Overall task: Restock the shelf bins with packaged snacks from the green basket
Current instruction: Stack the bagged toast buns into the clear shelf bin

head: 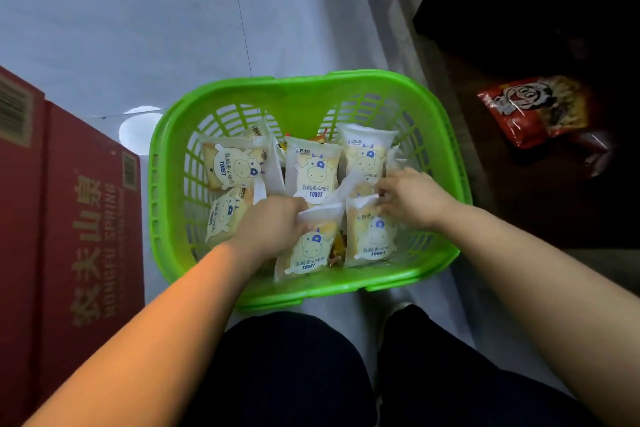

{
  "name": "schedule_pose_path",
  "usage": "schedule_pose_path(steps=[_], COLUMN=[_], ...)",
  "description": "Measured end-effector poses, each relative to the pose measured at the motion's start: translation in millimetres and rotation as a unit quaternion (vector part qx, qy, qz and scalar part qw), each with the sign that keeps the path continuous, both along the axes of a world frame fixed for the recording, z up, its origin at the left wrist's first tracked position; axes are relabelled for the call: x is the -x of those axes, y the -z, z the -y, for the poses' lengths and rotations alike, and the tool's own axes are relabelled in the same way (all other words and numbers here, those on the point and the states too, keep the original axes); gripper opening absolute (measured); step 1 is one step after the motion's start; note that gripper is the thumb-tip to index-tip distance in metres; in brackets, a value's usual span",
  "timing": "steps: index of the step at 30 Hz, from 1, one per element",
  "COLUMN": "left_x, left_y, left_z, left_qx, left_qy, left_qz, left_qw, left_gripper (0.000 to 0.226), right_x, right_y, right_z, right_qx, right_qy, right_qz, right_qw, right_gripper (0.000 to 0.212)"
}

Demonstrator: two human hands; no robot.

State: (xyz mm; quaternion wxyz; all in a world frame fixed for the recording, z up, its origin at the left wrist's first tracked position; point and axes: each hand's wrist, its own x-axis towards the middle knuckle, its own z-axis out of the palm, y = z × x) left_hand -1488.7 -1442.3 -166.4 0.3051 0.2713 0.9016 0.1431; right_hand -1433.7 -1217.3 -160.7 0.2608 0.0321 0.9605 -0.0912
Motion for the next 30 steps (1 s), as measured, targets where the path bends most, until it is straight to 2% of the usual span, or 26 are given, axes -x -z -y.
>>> schedule_pose_path(steps=[3,4,6,9,11,15,18,21,25,27,30], left_x=[18.3,28.7,50.5,73.3,82.0,91.0,90.4,82.5,64.6,56.2,43.5], left_y=[-16.4,-22.6,-27.4,-13.9,-0.5,15.7,13.0,9.0,3.4,-1.8,-9.3], left_z=[7.3,8.4,5.0,-15.2,-27.1,-33.7,-33.9,-29.6,-17.3,-9.4,3.9], left_qx=[-0.115,-0.148,-0.166,-0.102,-0.063,-0.028,-0.016,-0.014,-0.086,-0.129,-0.213], left_qy=[-0.092,-0.114,-0.100,-0.038,-0.029,-0.027,-0.039,-0.006,0.012,0.020,-0.037], left_qz=[0.017,0.008,-0.033,-0.103,-0.092,-0.044,-0.022,-0.071,-0.163,-0.208,-0.216], left_qw=[0.989,0.982,0.981,0.989,0.993,0.998,0.999,0.997,0.983,0.969,0.952], left_gripper=[0.011,0.013,0.016,0.026,0.035,0.035,0.027,0.010,0.010,0.009,0.009], right_x=[-12.3,-14.0,-10.2,8.8,24.8,45.8,45.2,34.2,27.8,28.8,30.0], right_y=[-12.2,-15.6,-15.8,-6.3,6.1,16.9,18.7,21.4,25.8,26.3,29.7], right_z=[-9.2,-12.3,-15.0,-5.8,3.3,7.6,2.9,-0.2,-2.6,1.5,10.7], right_qx=[0.136,0.154,0.132,0.050,0.051,0.117,0.154,0.188,0.252,0.300,0.352], right_qy=[0.035,0.036,0.012,-0.055,-0.068,0.030,0.074,0.123,0.163,0.177,0.204], right_qz=[0.033,0.034,0.007,-0.054,-0.044,0.017,0.050,0.067,0.060,0.094,0.123], right_qw=[0.990,0.987,0.991,0.996,0.995,0.993,0.984,0.972,0.952,0.933,0.905], right_gripper=[0.011,0.010,0.012,0.014,0.016,0.021,0.018,0.015,0.008,0.005,0.009])
